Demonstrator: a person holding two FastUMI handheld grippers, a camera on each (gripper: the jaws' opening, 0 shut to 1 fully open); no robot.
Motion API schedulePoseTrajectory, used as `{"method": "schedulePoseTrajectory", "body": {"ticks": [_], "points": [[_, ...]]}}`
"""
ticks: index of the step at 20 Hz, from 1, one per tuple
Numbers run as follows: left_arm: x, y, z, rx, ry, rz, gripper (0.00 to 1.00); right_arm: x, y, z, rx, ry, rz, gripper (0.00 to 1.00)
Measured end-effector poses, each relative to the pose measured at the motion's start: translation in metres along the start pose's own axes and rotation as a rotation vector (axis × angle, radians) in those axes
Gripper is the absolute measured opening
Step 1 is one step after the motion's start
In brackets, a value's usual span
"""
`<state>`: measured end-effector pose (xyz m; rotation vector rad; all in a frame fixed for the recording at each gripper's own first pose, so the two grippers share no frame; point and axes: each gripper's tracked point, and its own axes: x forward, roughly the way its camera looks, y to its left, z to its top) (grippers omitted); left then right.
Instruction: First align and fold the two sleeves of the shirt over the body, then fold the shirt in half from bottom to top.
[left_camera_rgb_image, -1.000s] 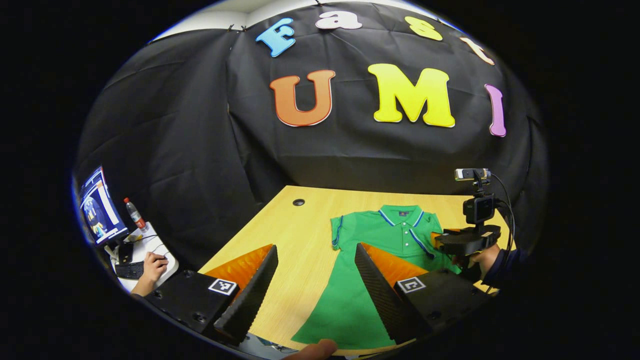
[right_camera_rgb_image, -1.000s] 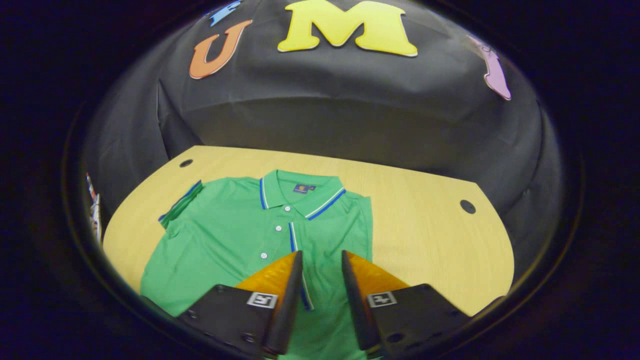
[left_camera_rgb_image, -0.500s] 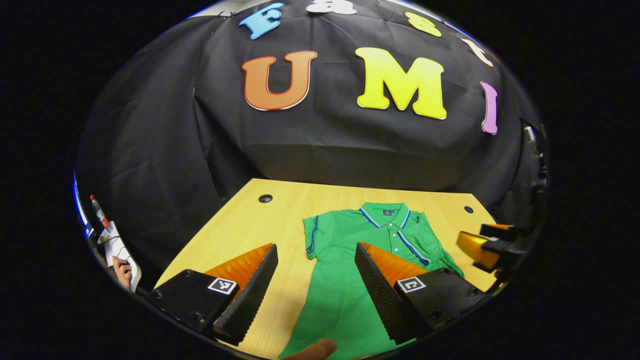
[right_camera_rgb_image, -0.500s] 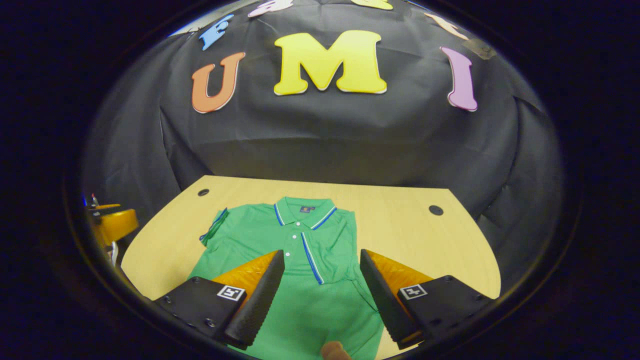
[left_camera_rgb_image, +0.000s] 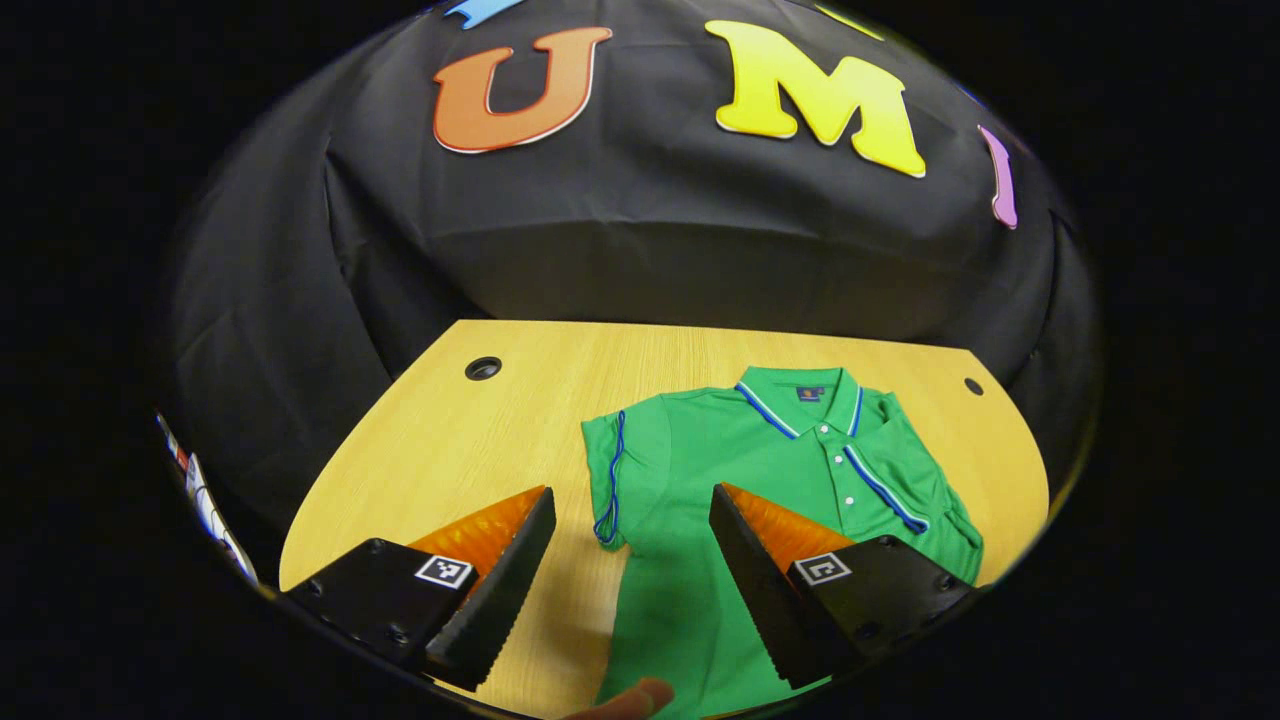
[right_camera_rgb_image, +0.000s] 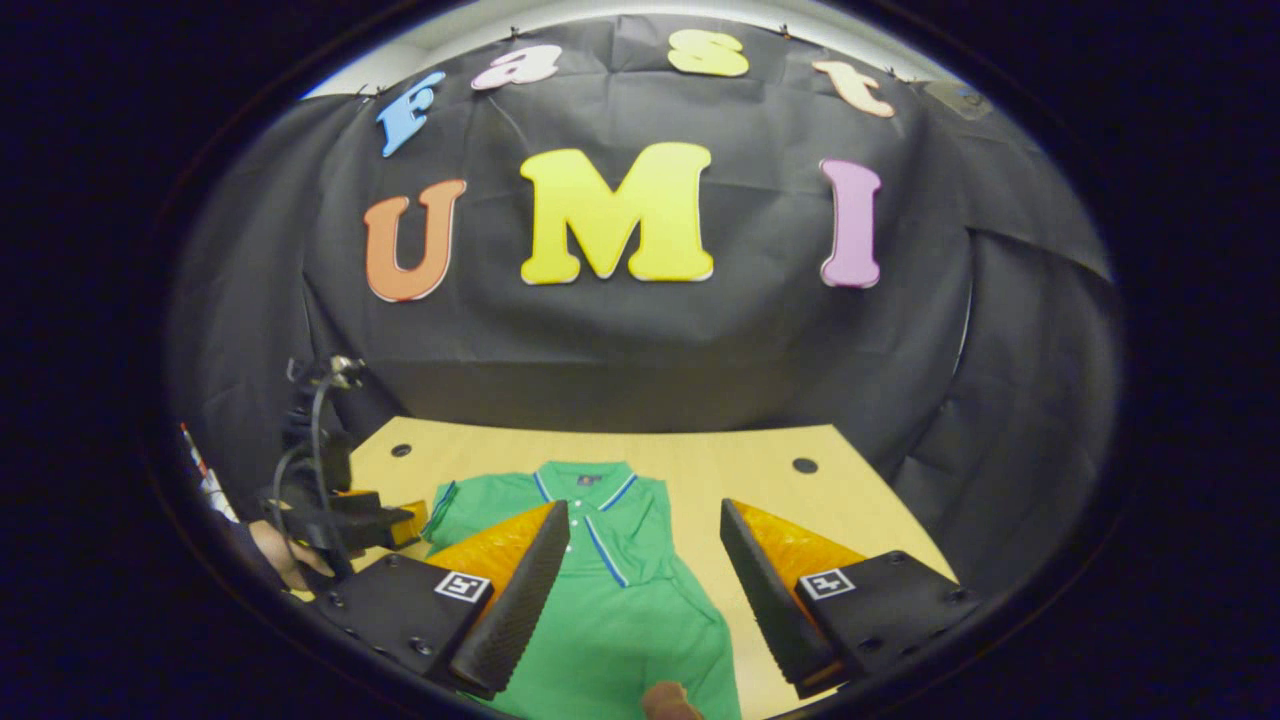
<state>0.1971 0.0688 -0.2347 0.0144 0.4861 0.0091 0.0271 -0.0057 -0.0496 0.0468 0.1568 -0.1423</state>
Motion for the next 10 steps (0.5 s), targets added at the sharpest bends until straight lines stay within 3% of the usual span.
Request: {"method": "schedulePoseTrajectory", "body": {"ticks": [3,9,10], "points": [[0.027,-0.001,-0.009,-0.010,0.052,0.000,1.00,-0.037,0.006,0.048,-0.010,-0.111,-0.006,0.95],[0.072,-0.003,-0.017,-0.020,0.114,-0.001,1.00,-0.081,0.004,0.082,-0.043,-0.194,-0.057,0.92],[0.077,-0.002,-0.019,-0.023,0.134,-0.005,1.00,-0.085,0.005,0.089,-0.040,-0.209,-0.064,0.95]]}}
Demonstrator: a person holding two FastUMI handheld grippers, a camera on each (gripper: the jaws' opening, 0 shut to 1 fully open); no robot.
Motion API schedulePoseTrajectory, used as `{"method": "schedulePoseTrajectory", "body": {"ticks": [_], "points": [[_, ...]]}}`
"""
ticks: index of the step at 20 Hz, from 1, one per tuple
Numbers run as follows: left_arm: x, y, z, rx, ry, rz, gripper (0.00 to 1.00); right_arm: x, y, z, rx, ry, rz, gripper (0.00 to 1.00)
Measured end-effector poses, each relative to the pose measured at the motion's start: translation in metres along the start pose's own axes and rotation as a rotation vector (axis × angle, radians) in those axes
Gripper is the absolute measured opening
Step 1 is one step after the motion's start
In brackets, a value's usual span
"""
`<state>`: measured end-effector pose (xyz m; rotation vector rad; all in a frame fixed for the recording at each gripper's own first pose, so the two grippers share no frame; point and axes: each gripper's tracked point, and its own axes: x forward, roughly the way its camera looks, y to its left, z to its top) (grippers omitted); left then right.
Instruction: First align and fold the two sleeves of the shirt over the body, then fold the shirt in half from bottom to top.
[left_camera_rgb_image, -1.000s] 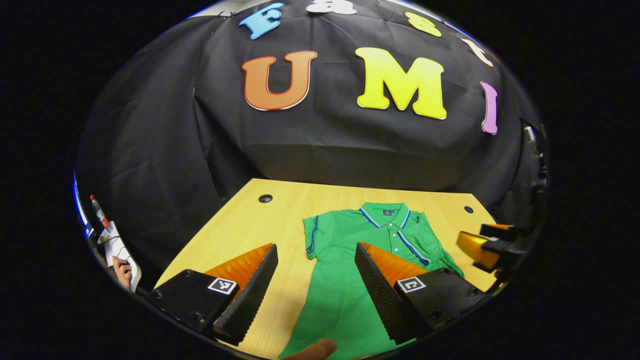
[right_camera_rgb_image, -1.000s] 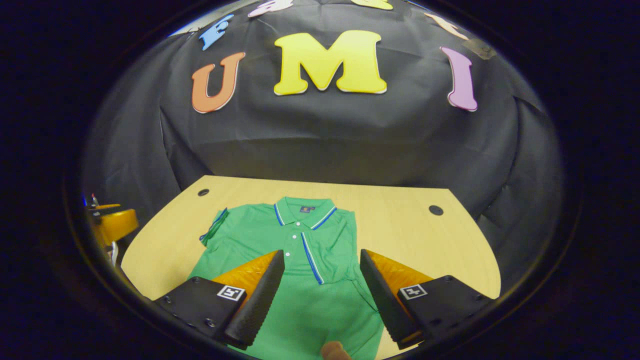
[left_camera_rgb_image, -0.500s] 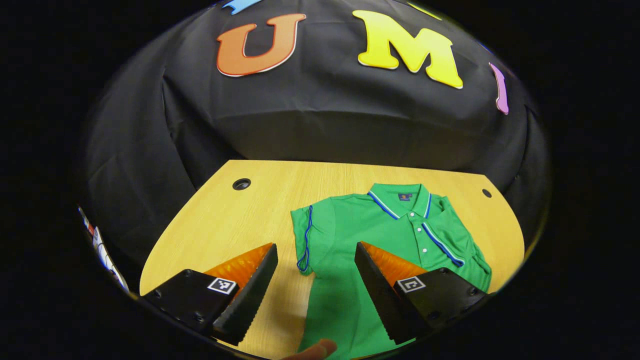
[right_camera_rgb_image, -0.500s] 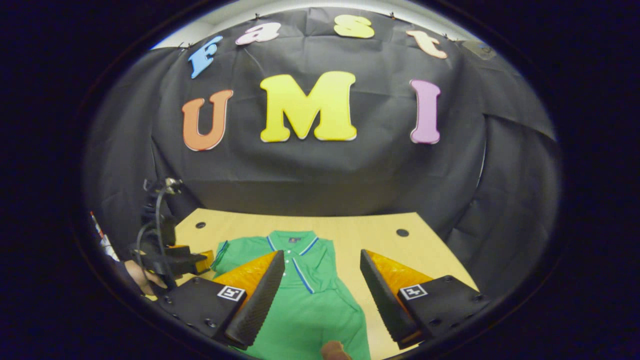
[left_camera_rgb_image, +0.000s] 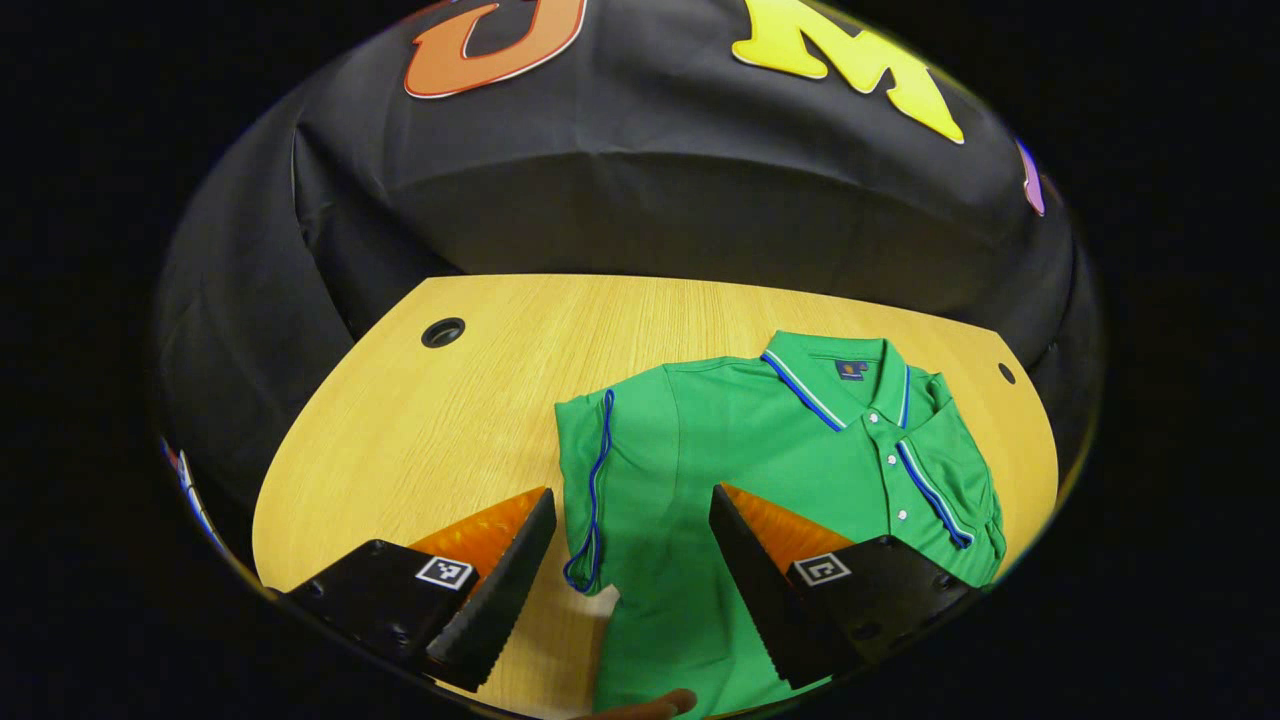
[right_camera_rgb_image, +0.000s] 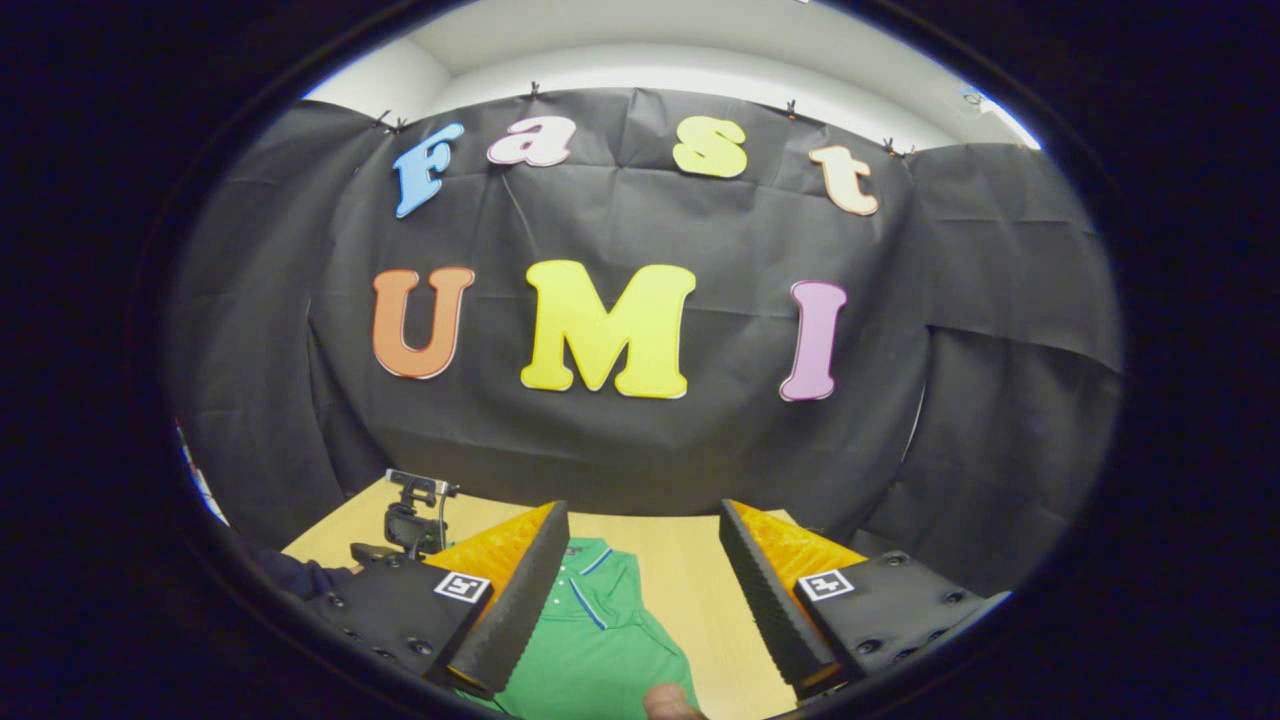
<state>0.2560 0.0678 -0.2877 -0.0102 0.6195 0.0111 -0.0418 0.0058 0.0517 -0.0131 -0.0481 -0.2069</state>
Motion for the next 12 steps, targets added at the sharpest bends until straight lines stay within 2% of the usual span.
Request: {"method": "schedulePoseTrajectory", "body": {"ticks": [1,3,4,9,10,12], "points": [[0.004,0.000,-0.004,-0.011,0.028,-0.008,0.99,-0.003,-0.002,0.007,0.000,-0.018,-0.011,0.93],[0.011,0.000,-0.008,-0.032,0.056,-0.020,0.90,-0.010,-0.004,0.018,0.004,-0.046,-0.027,0.95],[0.015,0.006,-0.008,-0.030,0.060,-0.006,0.92,-0.012,-0.003,0.019,0.004,-0.052,-0.028,0.93],[0.020,0.014,-0.013,-0.036,0.101,-0.006,0.59,-0.022,-0.010,0.012,0.014,-0.040,-0.055,0.95],[0.022,0.015,-0.019,-0.033,0.126,-0.010,0.48,-0.023,-0.010,0.011,0.019,-0.037,-0.060,0.95],[0.023,0.019,-0.020,-0.018,0.144,0.002,0.31,-0.022,-0.013,0.007,0.022,-0.029,-0.068,0.93]]}}
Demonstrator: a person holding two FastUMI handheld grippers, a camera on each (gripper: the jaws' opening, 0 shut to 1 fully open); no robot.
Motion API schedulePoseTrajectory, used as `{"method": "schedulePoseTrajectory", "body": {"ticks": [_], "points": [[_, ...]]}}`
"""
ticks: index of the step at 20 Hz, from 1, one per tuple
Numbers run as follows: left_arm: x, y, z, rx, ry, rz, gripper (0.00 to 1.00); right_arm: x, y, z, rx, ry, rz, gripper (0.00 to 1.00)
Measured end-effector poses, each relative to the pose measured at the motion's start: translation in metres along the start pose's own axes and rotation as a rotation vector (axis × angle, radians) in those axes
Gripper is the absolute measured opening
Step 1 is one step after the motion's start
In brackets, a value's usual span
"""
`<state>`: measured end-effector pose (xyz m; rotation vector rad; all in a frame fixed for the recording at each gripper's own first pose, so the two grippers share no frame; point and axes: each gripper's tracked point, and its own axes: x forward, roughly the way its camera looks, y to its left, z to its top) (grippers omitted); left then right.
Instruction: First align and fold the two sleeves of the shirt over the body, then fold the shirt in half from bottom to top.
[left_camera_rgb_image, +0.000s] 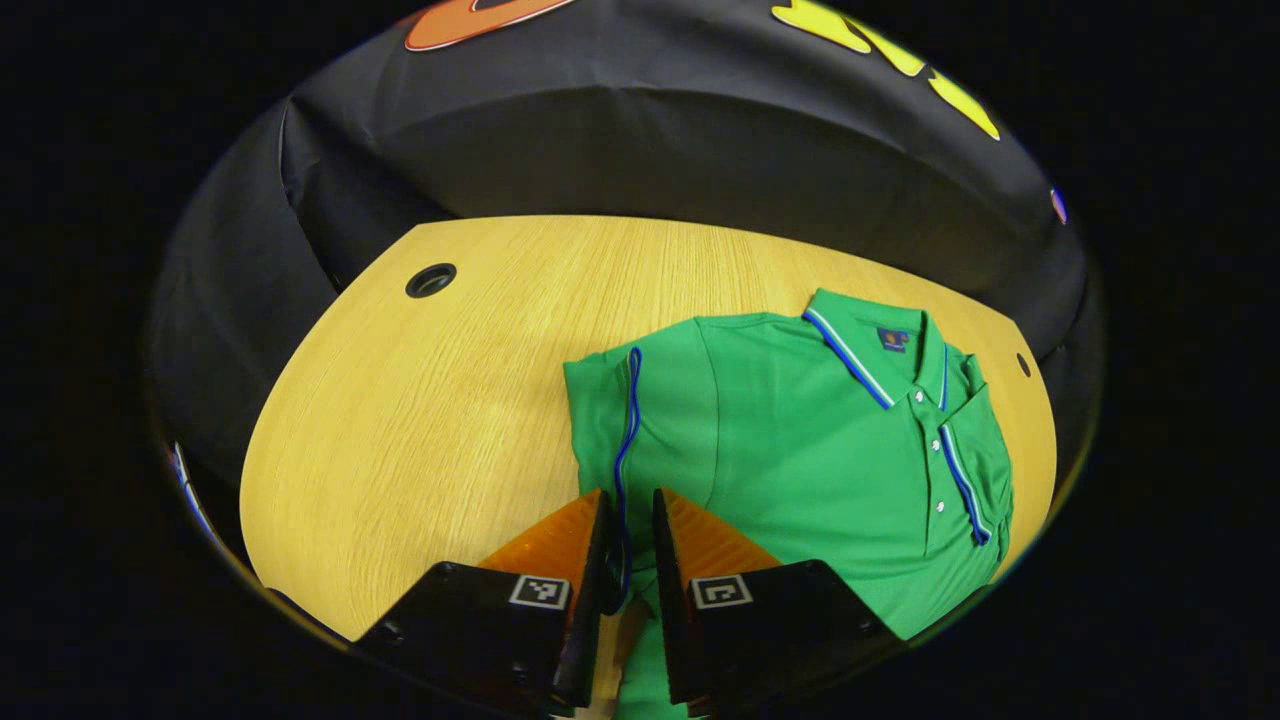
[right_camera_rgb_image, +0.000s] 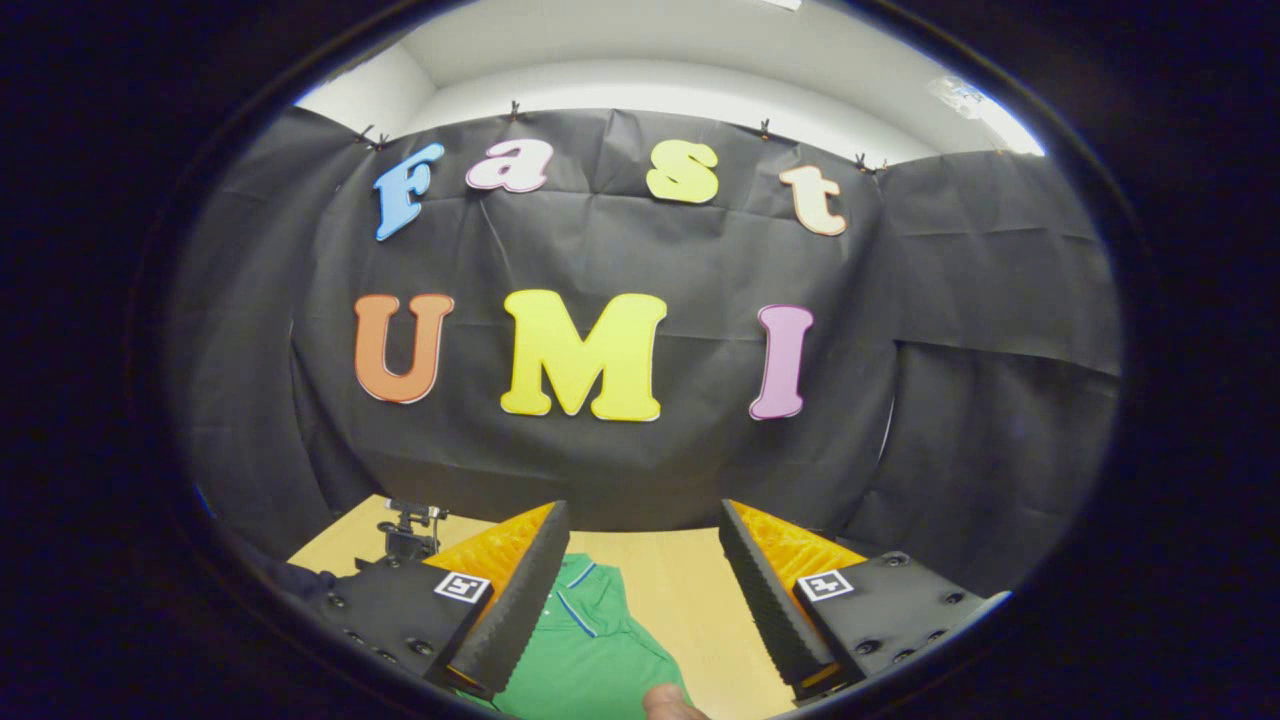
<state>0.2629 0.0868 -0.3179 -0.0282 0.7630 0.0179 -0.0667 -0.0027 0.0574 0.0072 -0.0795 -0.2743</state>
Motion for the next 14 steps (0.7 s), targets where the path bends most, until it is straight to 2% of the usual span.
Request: {"method": "schedulePoseTrajectory", "body": {"ticks": [1,4,6,7,11,14], "points": [[0.004,0.001,0.001,0.015,-0.003,0.007,0.28,-0.001,0.000,-0.002,0.001,0.006,0.000,0.93],[0.004,0.004,0.002,0.068,0.016,0.022,0.09,-0.004,-0.001,-0.009,-0.004,0.019,0.006,0.95],[0.004,0.003,0.003,0.096,0.029,0.016,0.00,-0.004,-0.001,-0.011,-0.001,0.025,0.010,0.95],[0.002,0.002,0.003,0.103,0.031,0.012,0.04,-0.003,-0.004,-0.012,0.001,0.025,0.008,0.95],[-0.014,-0.002,0.018,0.153,0.006,0.024,0.04,-0.003,-0.013,-0.014,0.022,0.027,0.000,0.95],[-0.026,-0.022,0.033,0.209,-0.040,0.009,0.04,-0.003,-0.015,-0.018,0.025,0.032,0.001,0.93]]}}
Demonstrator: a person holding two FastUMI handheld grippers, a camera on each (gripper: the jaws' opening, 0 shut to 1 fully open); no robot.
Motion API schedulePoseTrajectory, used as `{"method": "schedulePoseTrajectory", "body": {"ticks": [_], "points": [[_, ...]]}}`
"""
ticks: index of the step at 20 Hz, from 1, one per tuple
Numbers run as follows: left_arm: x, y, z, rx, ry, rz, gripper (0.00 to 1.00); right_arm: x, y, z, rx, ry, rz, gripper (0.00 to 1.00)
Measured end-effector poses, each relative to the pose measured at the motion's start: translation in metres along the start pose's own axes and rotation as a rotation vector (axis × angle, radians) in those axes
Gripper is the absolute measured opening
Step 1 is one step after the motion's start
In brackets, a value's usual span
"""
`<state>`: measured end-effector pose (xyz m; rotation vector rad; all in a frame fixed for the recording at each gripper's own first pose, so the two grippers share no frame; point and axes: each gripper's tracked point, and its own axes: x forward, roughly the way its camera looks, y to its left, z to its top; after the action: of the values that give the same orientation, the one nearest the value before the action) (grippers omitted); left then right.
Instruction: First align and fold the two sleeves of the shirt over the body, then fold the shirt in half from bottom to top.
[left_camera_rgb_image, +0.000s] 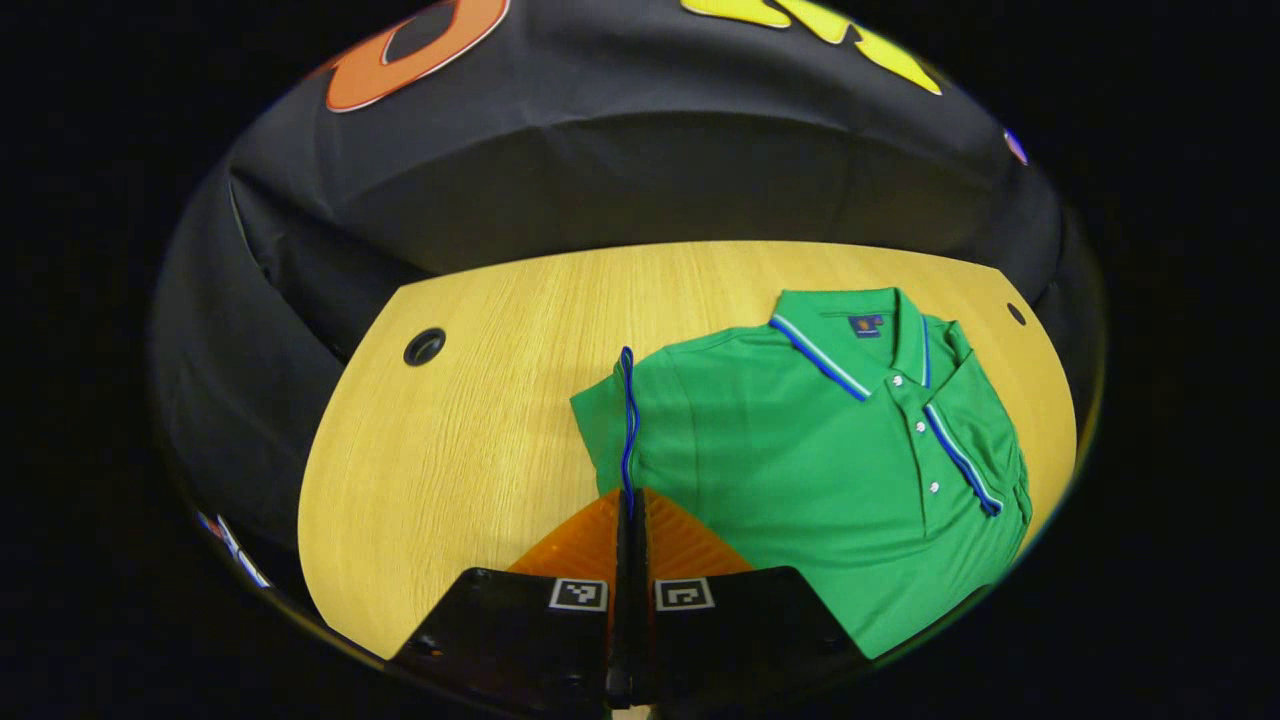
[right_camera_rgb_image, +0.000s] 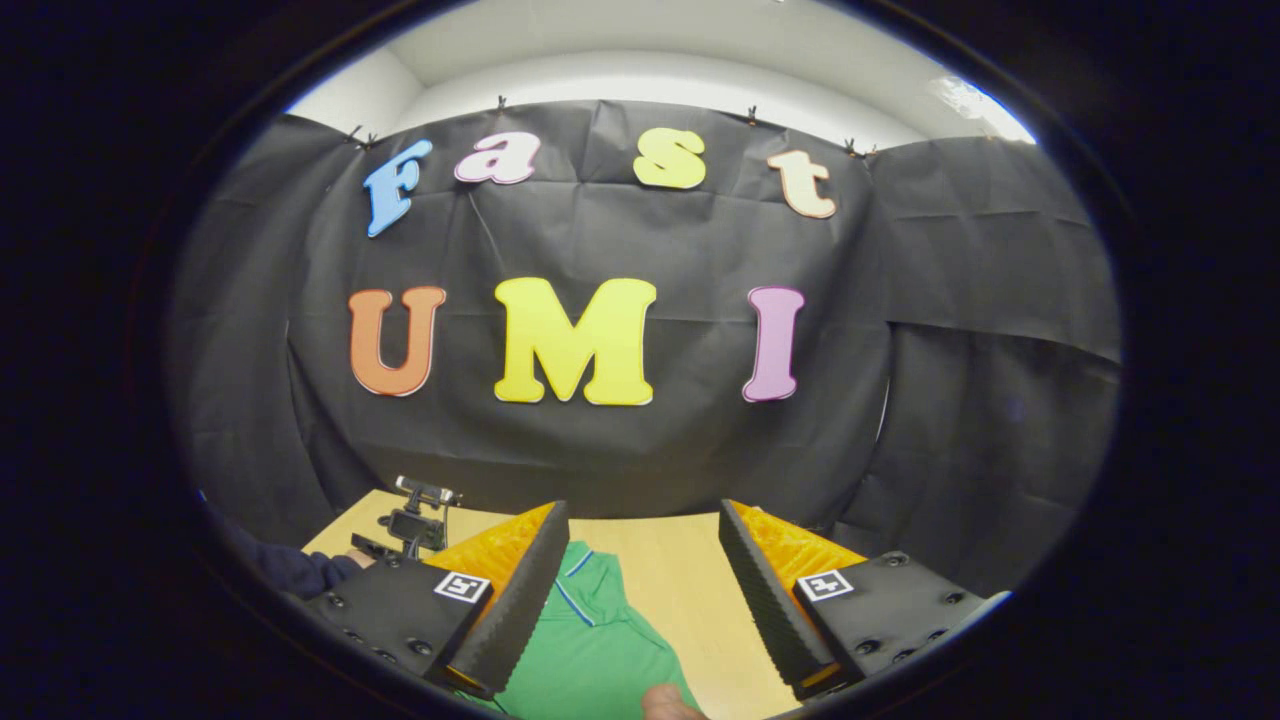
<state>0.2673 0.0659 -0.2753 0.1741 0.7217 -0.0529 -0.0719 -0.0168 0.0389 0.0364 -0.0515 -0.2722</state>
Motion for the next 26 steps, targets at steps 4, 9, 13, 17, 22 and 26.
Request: {"method": "schedulePoseTrajectory", "body": {"ticks": [4,9,13,17,22,26], "points": [[-0.013,-0.031,0.024,0.104,-0.056,-0.017,0.04,0.000,-0.008,0.000,0.000,-0.001,-0.009,0.93],[-0.014,-0.079,0.017,0.165,-0.047,-0.071,0.04,-0.002,-0.023,-0.011,-0.001,0.025,-0.039,0.95],[-0.011,-0.095,0.007,0.224,-0.031,-0.066,0.04,-0.001,-0.035,-0.023,0.002,0.053,-0.062,0.95],[-0.004,-0.113,-0.008,0.235,0.008,-0.123,0.07,0.000,-0.046,-0.033,0.015,0.080,-0.085,0.95],[-0.025,-0.118,-0.009,0.142,-0.024,-0.183,0.92,0.006,-0.053,-0.038,0.024,0.093,-0.094,0.95],[-0.052,-0.100,-0.010,0.073,-0.062,-0.160,0.98,0.015,-0.046,-0.051,0.019,0.121,-0.060,0.95]]}}
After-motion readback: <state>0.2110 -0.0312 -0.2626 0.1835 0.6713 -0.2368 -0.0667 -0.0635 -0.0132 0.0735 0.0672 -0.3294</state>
